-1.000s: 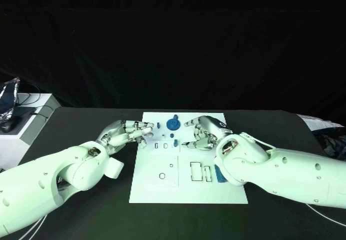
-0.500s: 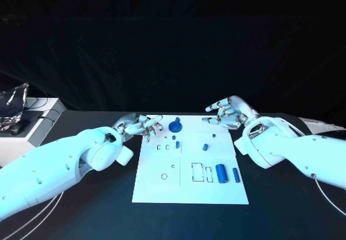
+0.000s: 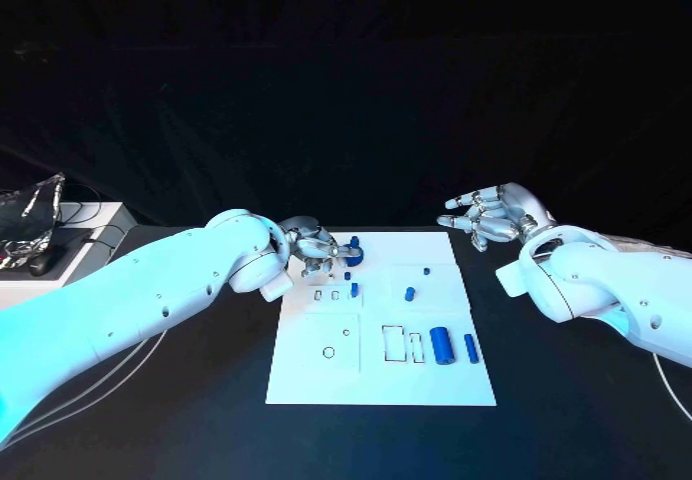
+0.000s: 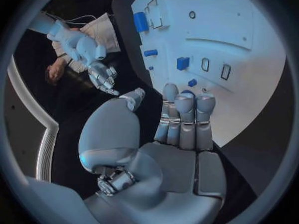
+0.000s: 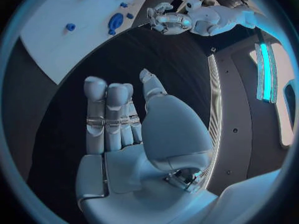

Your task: Assemble the parts on the task board

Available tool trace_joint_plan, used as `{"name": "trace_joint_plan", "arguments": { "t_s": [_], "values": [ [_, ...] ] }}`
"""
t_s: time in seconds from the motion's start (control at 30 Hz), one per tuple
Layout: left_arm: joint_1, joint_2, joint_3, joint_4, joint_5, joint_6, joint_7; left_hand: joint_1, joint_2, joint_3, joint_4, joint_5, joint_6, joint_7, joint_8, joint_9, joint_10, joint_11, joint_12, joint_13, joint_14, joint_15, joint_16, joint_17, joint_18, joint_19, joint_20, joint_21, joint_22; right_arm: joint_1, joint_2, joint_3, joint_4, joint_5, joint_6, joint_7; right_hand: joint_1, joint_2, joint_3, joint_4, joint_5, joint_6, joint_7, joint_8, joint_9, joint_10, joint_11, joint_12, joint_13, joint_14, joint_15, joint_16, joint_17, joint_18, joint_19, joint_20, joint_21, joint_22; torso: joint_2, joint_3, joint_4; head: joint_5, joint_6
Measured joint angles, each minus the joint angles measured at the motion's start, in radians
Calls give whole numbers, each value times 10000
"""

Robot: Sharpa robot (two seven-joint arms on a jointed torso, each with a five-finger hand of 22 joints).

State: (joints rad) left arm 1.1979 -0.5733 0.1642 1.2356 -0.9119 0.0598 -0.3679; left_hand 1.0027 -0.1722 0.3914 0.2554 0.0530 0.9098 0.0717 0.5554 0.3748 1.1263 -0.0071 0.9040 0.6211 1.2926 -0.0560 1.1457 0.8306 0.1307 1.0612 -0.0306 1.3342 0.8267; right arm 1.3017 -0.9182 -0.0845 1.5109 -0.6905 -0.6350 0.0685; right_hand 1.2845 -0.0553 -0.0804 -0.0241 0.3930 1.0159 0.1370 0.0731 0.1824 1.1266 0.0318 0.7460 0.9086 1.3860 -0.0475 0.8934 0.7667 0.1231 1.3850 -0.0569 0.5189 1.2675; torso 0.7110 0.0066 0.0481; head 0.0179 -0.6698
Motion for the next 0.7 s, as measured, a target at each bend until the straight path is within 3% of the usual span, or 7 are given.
{"name": "trace_joint_plan", "arguments": {
  "t_s": [0.07,0.17,0.47,0.6,0.7],
  "values": [
    [58,222,-43,-184,-219,219,-365,37,37,-25,-1,0,19,-19,-22,77,24,-23,-10,61,107,-33,117,140,1,134,-36,68,152,3,10,0,-99,198,0,154,70,70,-190,-72,283,-149,45,0,-41,-76,-5,-392,-627,-129,49,-460,-255,10,-257,40,-1476,-593,-5,18,-19,18,-5],
    [168,554,-161,-422,-550,529,-884,50,50,-66,-43,0,164,-54,-95,215,127,-54,-10,147,179,-73,227,331,-1,258,-50,68,326,4,21,-4,-238,532,-14,413,144,144,-377,-154,354,-236,100,0,-122,-127,15,-921,-1542,-337,85,-1135,-611,14,-406,102,-2349,-1218,-10,37,-41,38,-16],
    [391,1027,-346,-909,-1243,1106,-1813,50,50,-66,-42,0,253,-145,-212,1061,251,-107,-57,350,351,-103,288,629,1,455,-103,134,692,23,47,-6,-408,1112,-146,882,197,276,-603,-215,406,-321,148,0,-538,-285,100,-708,-2660,-303,125,-1671,-705,11,-201,86,-3083,-1995,4,39,-56,37,-58],
    [440,1150,-385,-1067,-1465,1330,-2043,4,4,-299,109,0,122,-15,-578,1172,251,-107,-134,396,351,-103,141,546,1,456,-103,62,712,26,89,-12,-438,1165,-305,1002,228,307,-619,-199,467,-529,285,120,-624,-739,333,-558,-2965,-798,310,-1852,-843,-99,-494,231,-3382,-2186,10,36,-49,2,-82],
    [450,1241,-410,-1134,-1579,1466,-2162,106,18,-645,233,0,166,-48,-821,1203,250,-107,-134,421,351,-102,141,566,1,489,-70,53,788,26,133,-13,-463,1165,-451,1064,263,342,-648,-170,467,-626,275,241,-697,-948,361,-355,-3269,-873,334,-1825,-974,-104,-515,252,-3409,-2284,12,32,-44,5,-84]
  ]
}}
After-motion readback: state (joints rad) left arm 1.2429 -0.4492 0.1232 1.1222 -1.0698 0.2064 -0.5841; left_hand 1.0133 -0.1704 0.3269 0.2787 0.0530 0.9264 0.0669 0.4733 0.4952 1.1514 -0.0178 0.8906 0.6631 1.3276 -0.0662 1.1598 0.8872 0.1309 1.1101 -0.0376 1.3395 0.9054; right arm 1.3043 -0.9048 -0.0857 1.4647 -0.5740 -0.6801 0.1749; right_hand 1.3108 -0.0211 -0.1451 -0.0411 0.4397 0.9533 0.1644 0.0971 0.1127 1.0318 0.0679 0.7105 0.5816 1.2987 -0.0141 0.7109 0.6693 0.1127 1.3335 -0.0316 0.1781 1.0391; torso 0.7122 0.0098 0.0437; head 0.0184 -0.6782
